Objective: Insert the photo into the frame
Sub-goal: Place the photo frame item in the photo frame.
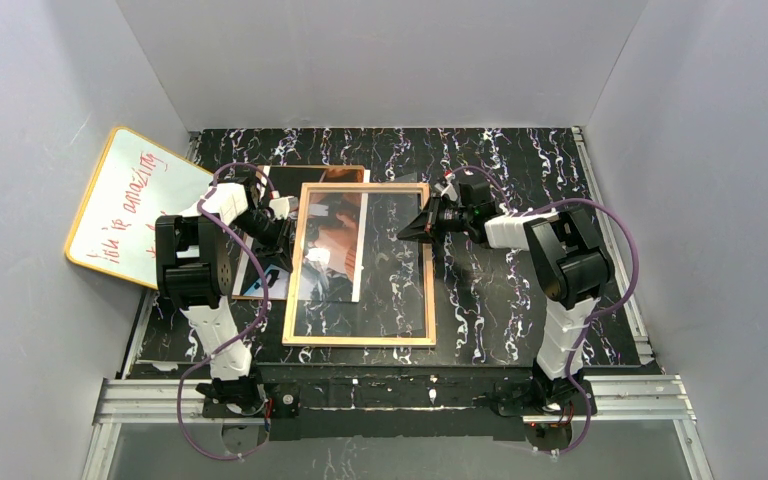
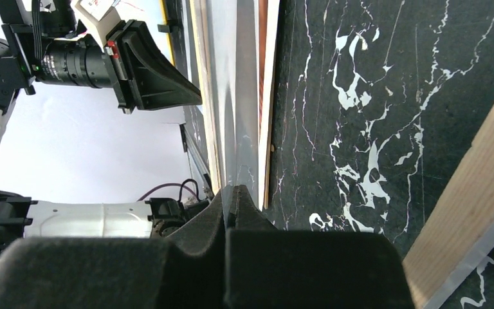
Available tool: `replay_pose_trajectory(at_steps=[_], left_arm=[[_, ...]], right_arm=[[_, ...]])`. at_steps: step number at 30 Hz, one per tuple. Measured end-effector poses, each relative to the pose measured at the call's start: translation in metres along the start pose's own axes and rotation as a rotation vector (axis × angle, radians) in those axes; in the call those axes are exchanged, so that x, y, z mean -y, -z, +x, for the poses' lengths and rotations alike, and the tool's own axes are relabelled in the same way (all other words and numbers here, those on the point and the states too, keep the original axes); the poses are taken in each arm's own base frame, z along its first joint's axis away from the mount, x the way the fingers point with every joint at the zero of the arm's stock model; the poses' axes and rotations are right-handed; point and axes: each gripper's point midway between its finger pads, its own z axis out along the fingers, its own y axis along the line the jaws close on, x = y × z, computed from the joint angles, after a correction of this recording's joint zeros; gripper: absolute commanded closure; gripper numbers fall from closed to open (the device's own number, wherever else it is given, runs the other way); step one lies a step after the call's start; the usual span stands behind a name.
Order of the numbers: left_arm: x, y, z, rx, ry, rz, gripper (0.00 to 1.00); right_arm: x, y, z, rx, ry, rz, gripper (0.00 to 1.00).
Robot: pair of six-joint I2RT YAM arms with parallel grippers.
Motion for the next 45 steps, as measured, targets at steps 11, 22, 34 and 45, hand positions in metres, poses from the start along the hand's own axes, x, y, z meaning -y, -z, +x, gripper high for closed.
replay_pose_trajectory(at_steps=[11, 22, 34, 45], left_arm=[[0.0, 0.0, 0.0, 0.0, 0.0, -0.001, 1.0], [0.0, 0.0, 0.0, 0.0, 0.0, -0.002, 1.0], [0.0, 0.0, 0.0, -0.001, -0.001, -0.002, 1.0], [0.0, 0.0, 0.0, -0.001, -0.001, -0.002, 1.0]], right_arm=[[-0.003, 0.002, -0.001, 0.007, 0.028, 0.004, 0.99], [-0.02, 0.007, 0.0, 0.027, 0.051, -0.034, 0.99], [-0.027, 0.008, -0.001, 0.037, 0.051, -0.07, 0.99], [-0.032, 0.006, -0.002, 0.048, 0.08, -0.093, 0.99]])
